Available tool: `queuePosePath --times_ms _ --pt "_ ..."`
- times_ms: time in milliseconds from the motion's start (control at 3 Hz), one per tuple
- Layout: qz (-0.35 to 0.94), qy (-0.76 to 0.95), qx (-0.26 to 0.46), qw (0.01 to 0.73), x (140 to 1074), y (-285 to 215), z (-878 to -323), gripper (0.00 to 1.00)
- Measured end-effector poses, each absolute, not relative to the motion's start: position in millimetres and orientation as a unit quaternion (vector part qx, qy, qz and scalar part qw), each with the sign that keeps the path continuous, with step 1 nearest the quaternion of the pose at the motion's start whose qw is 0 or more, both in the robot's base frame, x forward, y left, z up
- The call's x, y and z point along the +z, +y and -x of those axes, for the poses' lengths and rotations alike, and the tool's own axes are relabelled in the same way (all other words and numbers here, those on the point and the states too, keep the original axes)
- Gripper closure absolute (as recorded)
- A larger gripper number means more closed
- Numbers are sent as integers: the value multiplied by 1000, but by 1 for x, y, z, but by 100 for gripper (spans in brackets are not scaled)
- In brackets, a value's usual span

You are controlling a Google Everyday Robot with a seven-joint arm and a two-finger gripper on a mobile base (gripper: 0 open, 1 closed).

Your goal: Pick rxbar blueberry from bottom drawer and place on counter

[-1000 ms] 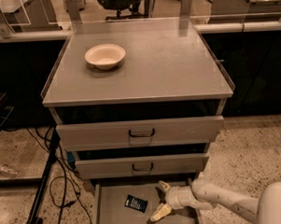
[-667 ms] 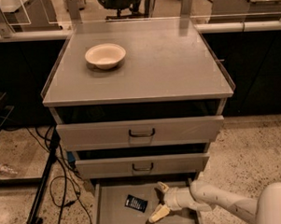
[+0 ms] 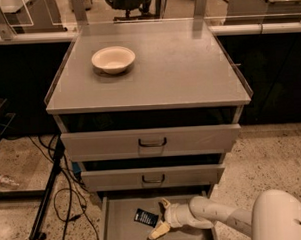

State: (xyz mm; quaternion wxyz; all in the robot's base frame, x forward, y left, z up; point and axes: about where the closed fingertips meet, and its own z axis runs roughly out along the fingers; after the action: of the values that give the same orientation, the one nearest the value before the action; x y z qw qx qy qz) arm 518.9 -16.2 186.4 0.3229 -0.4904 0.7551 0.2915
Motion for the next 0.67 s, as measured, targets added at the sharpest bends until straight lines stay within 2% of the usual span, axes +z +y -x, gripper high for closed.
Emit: queuePosePath --times_ms 667 --pt "508 762 238 322 150 12 -550 0"
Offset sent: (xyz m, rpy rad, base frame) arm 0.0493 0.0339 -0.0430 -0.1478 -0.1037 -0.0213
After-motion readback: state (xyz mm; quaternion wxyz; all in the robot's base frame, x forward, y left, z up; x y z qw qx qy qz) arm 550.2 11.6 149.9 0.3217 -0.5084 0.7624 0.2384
